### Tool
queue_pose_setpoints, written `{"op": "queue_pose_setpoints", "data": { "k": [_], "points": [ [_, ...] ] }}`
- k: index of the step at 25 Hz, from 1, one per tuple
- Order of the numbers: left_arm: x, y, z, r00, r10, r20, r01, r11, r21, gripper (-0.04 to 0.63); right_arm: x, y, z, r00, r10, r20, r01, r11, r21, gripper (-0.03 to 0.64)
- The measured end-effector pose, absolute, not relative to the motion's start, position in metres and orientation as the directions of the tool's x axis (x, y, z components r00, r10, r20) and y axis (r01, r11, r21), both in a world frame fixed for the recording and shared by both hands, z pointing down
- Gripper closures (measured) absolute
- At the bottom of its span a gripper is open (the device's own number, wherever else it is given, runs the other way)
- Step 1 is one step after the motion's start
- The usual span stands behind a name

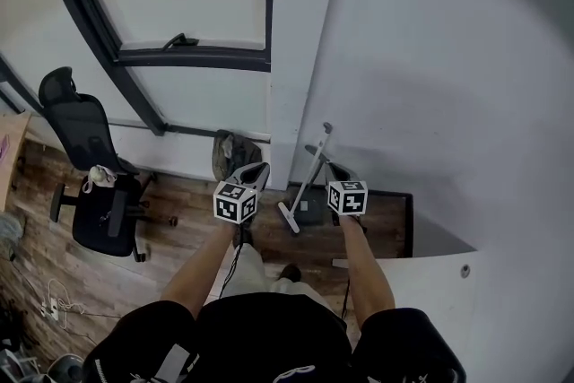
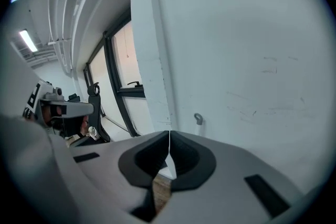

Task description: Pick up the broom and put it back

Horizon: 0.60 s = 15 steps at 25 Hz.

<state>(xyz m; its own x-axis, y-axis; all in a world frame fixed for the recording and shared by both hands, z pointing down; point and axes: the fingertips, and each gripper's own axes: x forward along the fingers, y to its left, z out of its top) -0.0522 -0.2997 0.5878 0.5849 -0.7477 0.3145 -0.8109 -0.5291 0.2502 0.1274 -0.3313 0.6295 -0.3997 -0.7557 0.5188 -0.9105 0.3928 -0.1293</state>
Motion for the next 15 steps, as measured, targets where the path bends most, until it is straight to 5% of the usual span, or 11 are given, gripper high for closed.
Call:
{"op": "queue_pose_setpoints", "data": {
  "k": [15],
  "points": [
    [-0.005, -0.243, 0.551, 0.599, -0.751, 0.278, -0.801, -0.564, 0.202, 0.578, 0.165, -0.255, 0.554, -0.487, -0.783, 0.386, -0.868, 0.484, -0.113, 0.594]
  ]
}}
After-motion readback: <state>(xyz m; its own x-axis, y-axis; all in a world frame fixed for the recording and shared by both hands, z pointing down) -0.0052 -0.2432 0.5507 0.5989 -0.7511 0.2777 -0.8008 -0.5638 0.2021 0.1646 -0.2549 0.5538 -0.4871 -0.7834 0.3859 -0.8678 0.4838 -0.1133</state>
